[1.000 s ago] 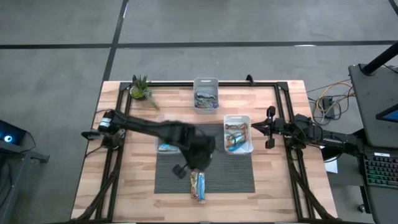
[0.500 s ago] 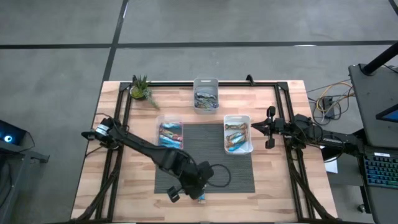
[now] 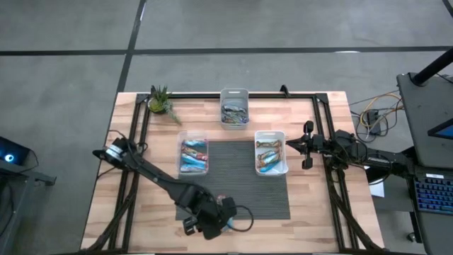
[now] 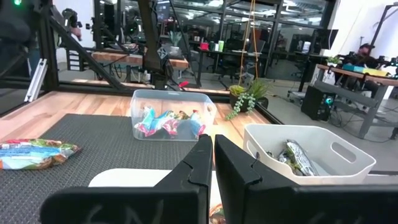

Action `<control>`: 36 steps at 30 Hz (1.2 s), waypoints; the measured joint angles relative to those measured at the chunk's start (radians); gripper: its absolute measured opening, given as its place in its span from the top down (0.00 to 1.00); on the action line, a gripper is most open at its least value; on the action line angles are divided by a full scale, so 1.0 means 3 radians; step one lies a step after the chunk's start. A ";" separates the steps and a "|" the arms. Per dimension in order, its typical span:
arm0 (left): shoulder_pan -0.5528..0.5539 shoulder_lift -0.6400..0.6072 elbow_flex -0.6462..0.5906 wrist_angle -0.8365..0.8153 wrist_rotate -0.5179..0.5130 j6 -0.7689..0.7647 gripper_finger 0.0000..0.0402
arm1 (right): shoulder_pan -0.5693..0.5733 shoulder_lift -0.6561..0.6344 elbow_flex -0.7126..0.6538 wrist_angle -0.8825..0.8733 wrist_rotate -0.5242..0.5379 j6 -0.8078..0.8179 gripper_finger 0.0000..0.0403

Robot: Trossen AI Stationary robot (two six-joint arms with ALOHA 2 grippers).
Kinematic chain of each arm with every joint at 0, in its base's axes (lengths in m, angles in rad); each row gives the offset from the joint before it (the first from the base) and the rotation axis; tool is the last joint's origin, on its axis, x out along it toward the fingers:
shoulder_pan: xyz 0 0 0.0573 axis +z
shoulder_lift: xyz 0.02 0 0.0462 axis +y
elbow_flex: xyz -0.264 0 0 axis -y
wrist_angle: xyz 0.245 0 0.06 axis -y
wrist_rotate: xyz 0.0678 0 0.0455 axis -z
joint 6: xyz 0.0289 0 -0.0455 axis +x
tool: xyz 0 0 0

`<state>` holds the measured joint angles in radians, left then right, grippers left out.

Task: Pick and place Granola Bars by type
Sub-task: Put the red granola bar into the transparent bin

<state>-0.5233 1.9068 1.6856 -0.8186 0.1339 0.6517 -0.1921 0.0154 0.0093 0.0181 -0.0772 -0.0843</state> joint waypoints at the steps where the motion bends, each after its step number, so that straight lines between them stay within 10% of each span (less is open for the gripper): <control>1: -0.0014 0.0000 -0.0028 0.0012 -0.0070 0.0048 0.58 | 0.0000 0.0000 0.0000 0.0000 0.0000 -0.0008 0.98; 36: 0.0313 0.0156 -0.1026 0.0900 -0.0408 0.0788 0.57 | -0.0001 0.0001 0.0000 0.0000 0.0001 0.0008 0.98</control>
<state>-0.4294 1.9535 1.3777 -0.5485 0.0116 0.8882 -0.1923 0.0158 0.0093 0.0181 -0.0769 -0.0819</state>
